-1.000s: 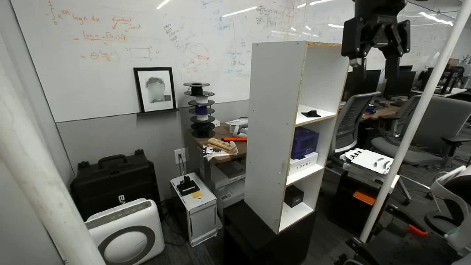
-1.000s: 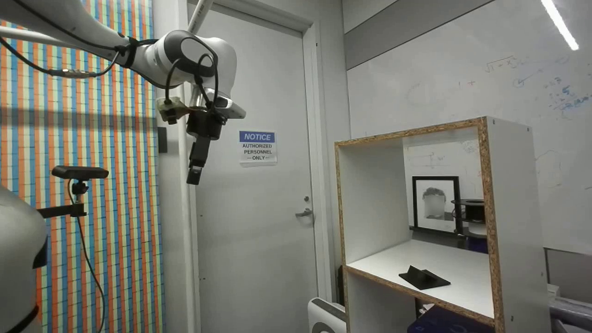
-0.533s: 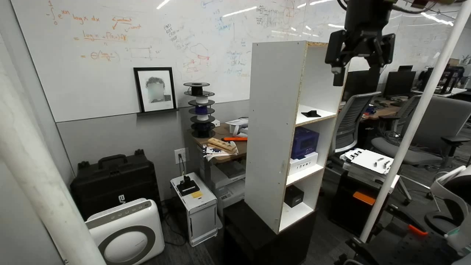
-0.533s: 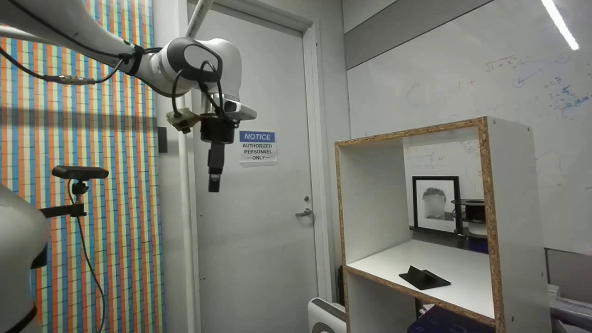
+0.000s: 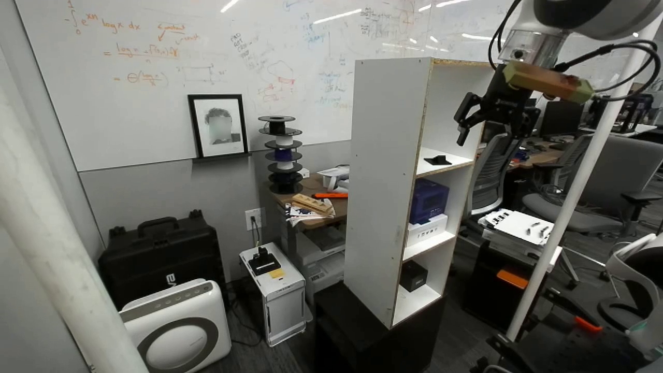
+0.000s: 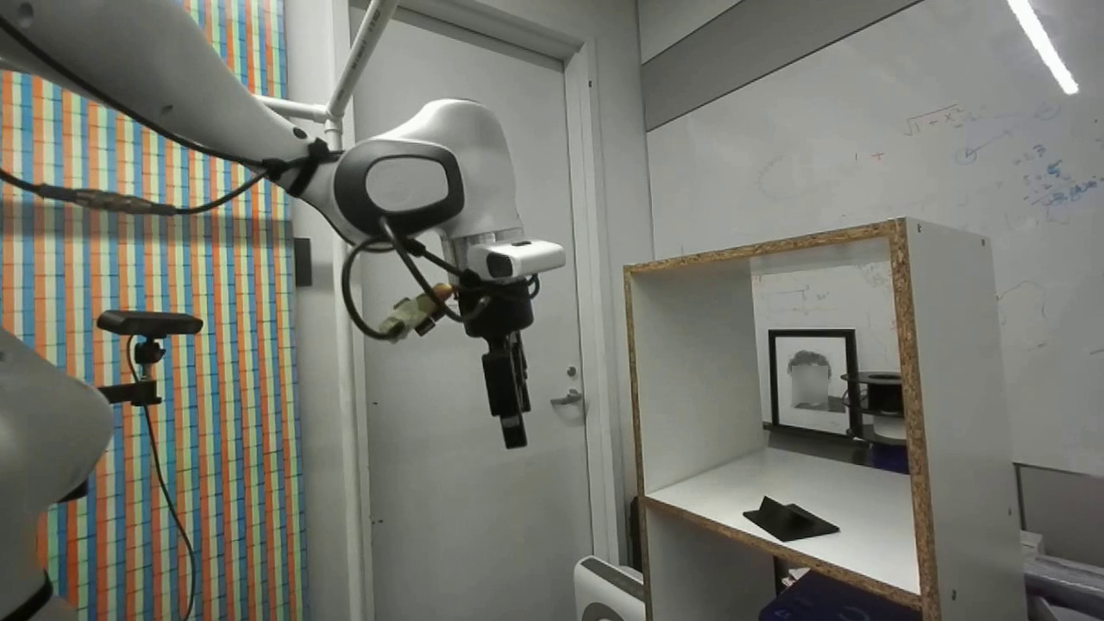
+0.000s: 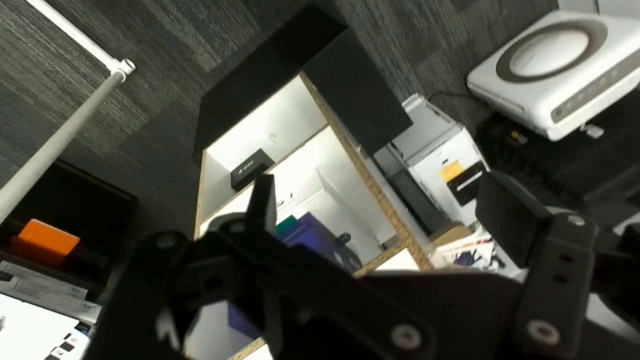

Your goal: Move the black to the top of the shelf

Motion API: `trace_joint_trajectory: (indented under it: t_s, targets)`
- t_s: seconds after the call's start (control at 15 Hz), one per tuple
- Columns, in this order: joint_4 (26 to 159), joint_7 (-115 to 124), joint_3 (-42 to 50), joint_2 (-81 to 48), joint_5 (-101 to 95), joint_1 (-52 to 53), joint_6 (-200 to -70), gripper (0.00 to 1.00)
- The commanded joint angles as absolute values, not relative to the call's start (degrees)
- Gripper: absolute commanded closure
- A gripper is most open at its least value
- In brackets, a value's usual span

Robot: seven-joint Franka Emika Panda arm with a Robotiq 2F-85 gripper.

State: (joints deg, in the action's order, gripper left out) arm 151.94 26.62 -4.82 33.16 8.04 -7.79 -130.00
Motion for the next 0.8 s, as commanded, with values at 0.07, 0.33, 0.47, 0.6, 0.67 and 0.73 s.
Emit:
trace_joint_trajectory:
  t_s: [0.07,0.33,0.47,0.6,0.67,0.73]
  targets:
    - [152.6,30.2,-4.1,26.5,6.0,-12.7,-144.1,0.0]
    - [148.0,29.0,-3.0,19.3,2.5,-14.6,-145.0,0.0]
    - [144.9,28.8,-2.2,16.2,0.7,-14.8,-143.9,0.0]
    - [141.4,29.9,-1.7,12.7,-1.8,-15.3,-144.1,0.0]
    - [139.7,30.7,-1.4,11.0,-2.9,-15.4,-144.4,0.0]
    - [137.9,31.9,-0.9,9.1,-4.2,-15.6,-145.2,0.0]
